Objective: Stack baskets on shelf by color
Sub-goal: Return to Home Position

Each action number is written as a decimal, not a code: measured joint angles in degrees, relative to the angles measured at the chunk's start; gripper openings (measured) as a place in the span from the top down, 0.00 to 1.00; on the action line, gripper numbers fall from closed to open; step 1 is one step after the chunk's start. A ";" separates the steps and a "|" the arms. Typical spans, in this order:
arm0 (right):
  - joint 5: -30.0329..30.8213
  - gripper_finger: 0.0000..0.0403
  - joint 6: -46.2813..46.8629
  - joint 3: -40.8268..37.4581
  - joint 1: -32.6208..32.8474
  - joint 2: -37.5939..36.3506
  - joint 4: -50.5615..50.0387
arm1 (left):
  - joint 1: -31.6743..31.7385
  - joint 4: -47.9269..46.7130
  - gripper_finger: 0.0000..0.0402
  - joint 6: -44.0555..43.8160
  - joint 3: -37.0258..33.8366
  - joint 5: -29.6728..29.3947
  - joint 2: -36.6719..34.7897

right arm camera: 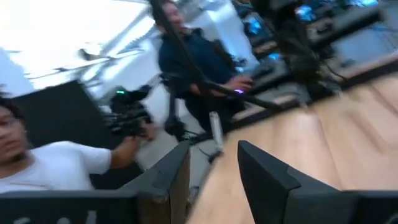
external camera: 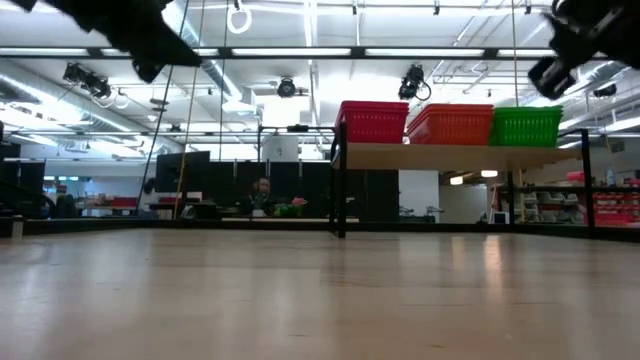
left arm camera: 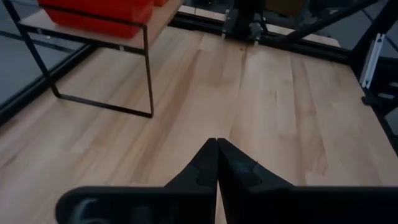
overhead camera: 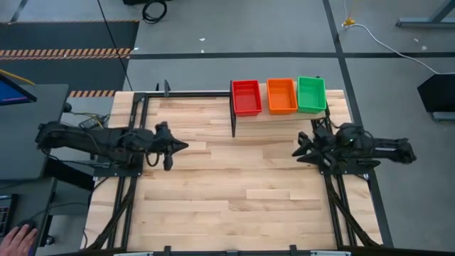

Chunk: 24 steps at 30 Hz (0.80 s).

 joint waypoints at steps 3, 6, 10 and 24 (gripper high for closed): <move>7.18 0.68 -2.46 -2.38 2.00 -0.36 -0.96 | -0.20 2.17 0.98 0.25 -4.87 -0.24 -3.75; 12.10 0.69 -5.98 -3.83 3.59 -0.31 -1.40 | -0.21 4.67 0.98 0.25 -9.77 -0.31 -7.67; 19.59 0.71 -13.23 -5.93 5.44 -0.35 -1.73 | -0.19 9.67 0.97 0.40 -15.89 -0.27 -12.36; 26.87 0.73 -22.12 -9.38 6.26 1.18 -0.85 | -0.19 27.17 0.97 5.78 -32.91 0.94 -23.15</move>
